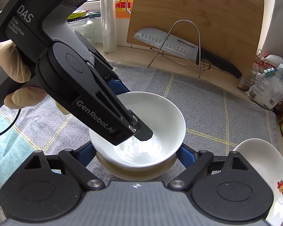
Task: Organize plates and bowls
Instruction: 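Open the left gripper to release the bowl inside the other bowl, then pull the open left gripper back from the nested bowls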
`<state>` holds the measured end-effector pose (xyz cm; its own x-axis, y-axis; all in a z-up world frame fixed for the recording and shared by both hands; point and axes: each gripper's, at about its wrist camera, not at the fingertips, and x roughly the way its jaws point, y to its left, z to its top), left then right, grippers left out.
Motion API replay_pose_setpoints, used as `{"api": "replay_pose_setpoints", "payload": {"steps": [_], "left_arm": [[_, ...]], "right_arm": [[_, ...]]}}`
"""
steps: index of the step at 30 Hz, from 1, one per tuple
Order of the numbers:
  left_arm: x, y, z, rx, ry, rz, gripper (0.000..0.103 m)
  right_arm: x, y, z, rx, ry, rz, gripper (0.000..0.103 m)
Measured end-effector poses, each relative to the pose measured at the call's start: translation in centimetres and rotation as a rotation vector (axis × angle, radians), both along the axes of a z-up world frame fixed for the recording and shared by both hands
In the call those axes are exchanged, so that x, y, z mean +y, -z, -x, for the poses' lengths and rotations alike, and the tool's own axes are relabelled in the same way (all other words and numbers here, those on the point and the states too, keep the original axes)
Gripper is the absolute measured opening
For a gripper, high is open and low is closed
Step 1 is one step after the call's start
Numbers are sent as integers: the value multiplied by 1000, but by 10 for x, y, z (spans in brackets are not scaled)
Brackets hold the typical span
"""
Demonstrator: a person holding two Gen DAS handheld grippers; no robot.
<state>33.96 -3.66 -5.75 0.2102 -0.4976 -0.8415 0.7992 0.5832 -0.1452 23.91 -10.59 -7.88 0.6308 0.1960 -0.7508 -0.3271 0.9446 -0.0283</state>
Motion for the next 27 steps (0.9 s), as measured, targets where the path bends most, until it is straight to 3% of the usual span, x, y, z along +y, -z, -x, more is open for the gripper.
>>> {"api": "replay_pose_setpoints", "payload": {"steps": [15,17,19,23,27], "left_arm": [[7,-2,-2,-10,-31,19,57],[12,-4,-3,-15,-51,26,61],[17,-6,-3,-34,-71,33,73],[30,-13,0,-71,-109,54,80],[43,-19,5,-105,-153,71,83]], "right_arm": [[2,-7,8,-41,-4,22,100],[1,-13,13,-66,-5,22,100],[-1,-18,17,-84,-10,4,100],[0,-24,23,-90,-48,-45,101],[4,-18,26,-76,-53,-21,102]]}}
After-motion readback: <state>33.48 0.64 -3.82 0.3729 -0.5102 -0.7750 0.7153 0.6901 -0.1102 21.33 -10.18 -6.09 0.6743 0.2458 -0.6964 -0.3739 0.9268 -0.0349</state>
